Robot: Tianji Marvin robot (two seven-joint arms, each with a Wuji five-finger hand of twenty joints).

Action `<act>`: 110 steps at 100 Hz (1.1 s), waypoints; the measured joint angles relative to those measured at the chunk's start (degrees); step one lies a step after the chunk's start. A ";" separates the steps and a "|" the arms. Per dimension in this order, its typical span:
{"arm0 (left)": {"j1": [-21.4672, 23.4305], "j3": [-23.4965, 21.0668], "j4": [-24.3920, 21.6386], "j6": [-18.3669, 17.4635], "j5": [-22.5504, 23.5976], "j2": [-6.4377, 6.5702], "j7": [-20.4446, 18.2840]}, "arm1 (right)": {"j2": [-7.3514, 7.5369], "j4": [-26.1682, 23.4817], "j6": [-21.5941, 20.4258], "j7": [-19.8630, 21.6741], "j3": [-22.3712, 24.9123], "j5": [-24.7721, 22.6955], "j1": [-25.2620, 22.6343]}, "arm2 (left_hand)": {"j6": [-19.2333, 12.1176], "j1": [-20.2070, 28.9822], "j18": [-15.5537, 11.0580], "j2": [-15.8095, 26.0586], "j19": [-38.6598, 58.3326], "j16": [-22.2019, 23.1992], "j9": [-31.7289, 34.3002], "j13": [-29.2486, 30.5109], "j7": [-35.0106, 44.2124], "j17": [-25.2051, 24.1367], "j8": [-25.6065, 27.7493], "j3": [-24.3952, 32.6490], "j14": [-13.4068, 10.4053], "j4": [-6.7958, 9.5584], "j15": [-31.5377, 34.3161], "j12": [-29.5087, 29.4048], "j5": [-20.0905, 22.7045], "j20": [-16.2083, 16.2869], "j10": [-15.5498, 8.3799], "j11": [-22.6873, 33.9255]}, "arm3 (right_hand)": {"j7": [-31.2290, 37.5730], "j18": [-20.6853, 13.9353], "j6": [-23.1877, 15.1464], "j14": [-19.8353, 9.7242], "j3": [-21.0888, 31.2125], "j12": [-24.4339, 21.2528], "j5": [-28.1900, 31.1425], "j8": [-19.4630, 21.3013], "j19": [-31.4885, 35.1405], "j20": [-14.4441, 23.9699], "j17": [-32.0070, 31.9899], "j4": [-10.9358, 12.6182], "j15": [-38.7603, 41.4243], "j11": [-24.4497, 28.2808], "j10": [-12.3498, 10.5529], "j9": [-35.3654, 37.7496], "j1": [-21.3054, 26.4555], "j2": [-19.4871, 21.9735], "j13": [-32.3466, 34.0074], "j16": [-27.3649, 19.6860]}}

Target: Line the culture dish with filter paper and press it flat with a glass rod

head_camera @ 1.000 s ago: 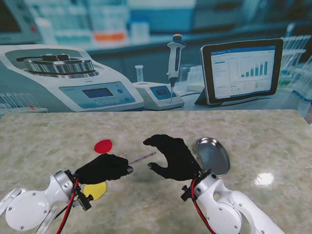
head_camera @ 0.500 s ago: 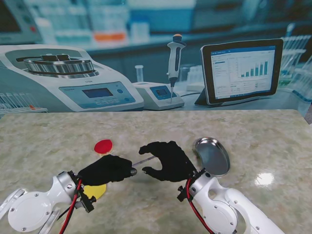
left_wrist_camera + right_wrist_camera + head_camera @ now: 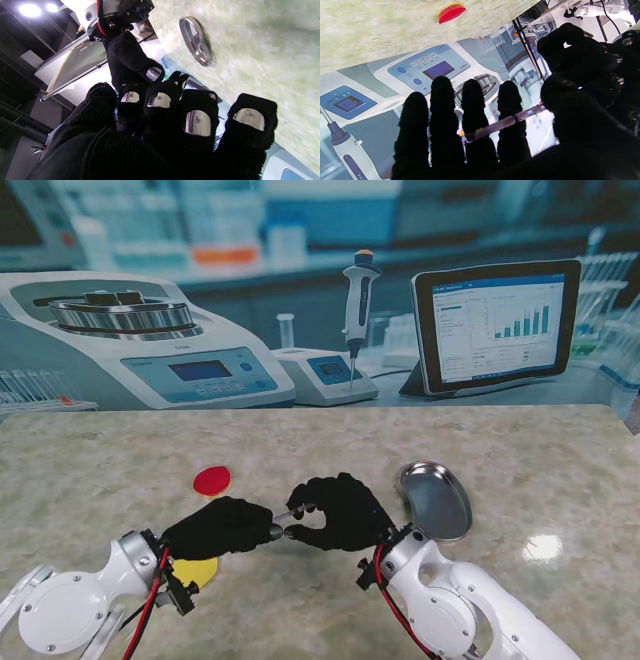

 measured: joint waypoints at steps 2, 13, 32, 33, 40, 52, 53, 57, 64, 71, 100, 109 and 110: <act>-0.01 0.00 0.00 0.00 -0.08 0.00 -0.10 | -0.03 0.10 -0.02 -0.07 -0.07 0.00 0.09 | 0.00 0.00 0.00 0.00 0.00 0.00 0.00 0.00 0.00 0.00 0.00 0.00 0.00 0.00 0.00 0.00 0.00 0.00 0.00 0.00 | 0.87 0.00 -0.34 0.08 0.00 1.14 0.49 0.63 0.76 0.50 0.28 -0.02 1.59 0.78 -0.39 0.14 0.00 0.01 0.56 0.60; -0.08 0.01 0.00 0.12 -0.84 0.08 -0.92 | -0.10 0.41 -0.09 -0.19 -0.35 -0.24 0.55 | 0.00 0.00 0.00 0.00 0.00 0.00 0.00 0.00 0.00 0.00 0.00 0.00 0.00 0.00 0.00 0.00 0.00 0.00 0.00 0.00 | 5.43 0.00 -1.63 0.11 0.00 6.33 3.22 3.84 4.36 3.24 1.95 -0.57 7.24 5.51 -1.04 3.54 0.00 0.01 2.83 4.20; -0.14 0.16 -0.05 0.68 -1.49 0.31 -2.00 | -0.14 0.65 -0.17 -0.21 -0.55 -0.37 0.97 | 0.00 0.01 0.01 0.00 0.00 -0.01 0.00 0.00 0.00 0.00 0.00 0.00 0.00 0.00 0.00 0.00 0.00 0.00 0.00 0.00 | 10.50 0.00 -2.65 -0.16 0.29 14.04 8.73 9.15 9.38 6.37 3.64 -0.59 15.99 11.93 -1.75 7.62 -1.58 0.33 5.83 9.07; -0.14 0.17 -0.05 0.70 -1.49 0.32 -2.06 | -0.14 0.66 -0.17 -0.23 -0.55 -0.38 0.98 | 0.00 0.01 0.01 0.00 0.00 -0.01 0.00 0.00 0.00 0.00 0.00 0.00 0.00 0.00 0.00 0.00 0.00 0.00 0.00 0.00 | 10.84 0.00 -2.66 -0.17 0.04 14.62 9.19 9.42 9.73 6.89 3.84 -0.59 16.95 12.62 -1.77 7.95 -1.70 0.43 5.70 9.16; -0.18 0.21 -0.08 0.86 -1.45 0.40 -2.47 | -0.16 0.80 -0.22 -0.52 -0.61 -0.59 1.03 | 0.00 0.01 0.01 0.00 0.00 -0.01 0.00 0.00 0.00 0.00 0.00 0.00 0.00 0.00 0.01 0.00 0.00 0.00 0.00 0.00 | 12.70 0.00 -2.84 -0.74 0.07 17.59 12.18 12.13 11.01 8.26 4.87 -0.59 19.67 14.56 -1.88 9.92 -2.29 1.47 6.93 10.70; -0.26 0.29 -0.16 1.06 -1.40 0.47 -2.68 | -0.17 1.07 -0.39 -0.83 -0.75 -0.79 1.13 | 0.00 0.05 0.01 0.05 0.00 -0.01 0.00 0.00 0.00 0.00 0.00 -0.23 0.00 0.00 0.01 0.00 0.00 0.00 0.00 0.00 | 15.01 0.03 -2.87 -1.18 0.07 21.08 16.45 16.24 12.34 10.23 6.32 0.50 22.98 17.65 -2.08 13.01 -3.52 2.02 9.30 12.82; -0.26 0.29 -0.17 1.07 -1.40 0.47 -2.69 | -0.17 1.09 -0.40 -0.83 -0.75 -0.79 1.14 | 0.00 0.05 0.01 0.05 0.00 -0.01 0.00 0.00 0.00 0.00 0.00 -0.24 0.00 0.00 0.01 0.00 0.00 0.00 0.00 0.00 | 15.28 0.03 -2.87 -1.19 0.07 21.24 16.30 16.37 12.40 10.45 6.32 0.51 23.20 17.72 -2.14 13.10 -3.52 2.02 9.30 12.87; -0.29 0.30 -0.24 1.14 -1.44 0.50 -2.82 | -0.17 1.16 -0.48 -0.83 -0.76 -0.78 1.17 | 0.00 0.05 0.01 0.21 0.00 -0.01 0.00 0.00 0.00 0.00 0.00 -0.79 0.00 0.00 0.01 0.00 0.00 0.00 0.00 0.00 | 15.78 0.06 -2.83 -1.49 -0.09 22.42 17.17 17.59 12.58 11.33 6.64 0.52 24.20 18.40 -2.40 13.88 -3.54 2.09 9.89 13.42; -0.34 0.30 -0.30 1.26 -1.57 0.53 -3.04 | -0.17 1.24 -0.65 -0.74 -0.78 -0.76 1.24 | 0.01 0.06 0.01 0.38 0.00 -0.01 0.00 0.00 0.00 0.00 0.00 -1.06 0.00 0.00 0.01 0.00 -0.01 0.00 0.00 0.00 | 17.02 0.40 -2.63 -1.63 -0.35 24.54 19.63 18.85 13.19 13.22 7.47 0.53 25.72 20.18 -2.44 15.17 -3.55 2.09 11.20 13.63; -0.36 0.34 -0.32 1.46 -1.80 0.54 -3.07 | -0.17 1.38 -1.01 -0.67 -0.81 -0.88 1.36 | 0.01 0.08 0.01 0.51 0.00 -0.01 0.00 0.00 0.00 -0.07 0.00 -1.93 0.00 0.00 0.01 0.00 -0.01 0.00 0.00 0.00 | 18.00 0.91 -2.38 -1.96 -0.73 26.42 21.88 20.14 13.73 14.88 8.08 0.60 27.07 21.63 -2.46 16.65 -3.55 2.18 13.08 14.98; -0.41 0.60 -0.64 2.24 -2.39 0.53 -2.92 | -0.19 3.03 -4.19 -1.32 -1.07 -0.55 2.24 | 0.01 0.16 0.01 1.01 0.00 -0.01 -0.07 0.00 0.00 -1.42 0.00 -4.58 0.00 0.00 0.01 0.00 -0.11 0.00 0.00 0.00 | 21.99 3.43 1.76 -1.24 -1.13 30.68 29.45 23.23 15.93 21.37 10.85 1.13 32.74 25.88 -2.21 22.83 -3.55 4.18 17.81 18.55; -0.43 0.62 -0.71 2.27 -2.63 0.52 -2.85 | -0.19 3.32 -4.73 -1.33 -1.17 -0.35 2.44 | 0.01 0.20 0.01 1.35 0.00 -0.01 -0.88 -0.85 -0.26 -3.29 -0.24 -5.91 0.25 0.00 -0.74 -0.74 -1.01 -0.01 0.00 -0.88 | 22.29 4.00 2.57 -0.77 -1.39 31.39 29.83 23.77 15.94 22.29 10.88 1.18 32.76 26.00 -1.68 22.83 -3.55 5.67 17.81 18.74; -0.43 0.62 -0.71 2.27 -2.66 0.51 -2.83 | -0.19 3.33 -4.76 -1.33 -1.17 -0.35 2.45 | 0.01 0.20 0.01 1.60 0.00 -0.01 -1.09 -1.06 -0.41 -3.52 -0.35 -6.02 0.25 0.00 -0.81 -0.80 -1.24 -0.01 0.00 -1.29 | 22.29 4.20 2.67 -0.74 -1.39 31.53 29.84 23.81 15.93 22.67 10.88 1.20 32.76 26.01 -1.64 22.83 -3.55 5.80 17.81 18.75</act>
